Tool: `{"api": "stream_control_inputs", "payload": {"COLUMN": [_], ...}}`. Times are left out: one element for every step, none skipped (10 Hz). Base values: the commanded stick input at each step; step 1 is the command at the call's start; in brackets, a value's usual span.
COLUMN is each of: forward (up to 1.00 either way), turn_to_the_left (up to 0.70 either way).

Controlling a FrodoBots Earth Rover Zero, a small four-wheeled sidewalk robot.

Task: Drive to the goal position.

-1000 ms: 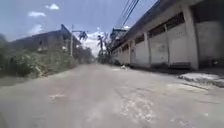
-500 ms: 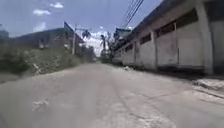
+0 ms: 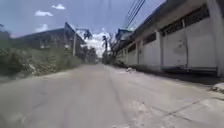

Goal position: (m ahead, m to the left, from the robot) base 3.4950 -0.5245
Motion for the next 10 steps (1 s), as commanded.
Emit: {"api": "stream_control_inputs", "payload": {"forward": [1.00, 1.00, 1.00, 1.00, 1.00, 1.00, 1.00, 1.00, 1.00, 1.00], "turn_to_the_left": [0.00, 0.00, 0.00, 0.00, 0.00, 0.00, 0.00, 0.00, 0.00, 0.00]}}
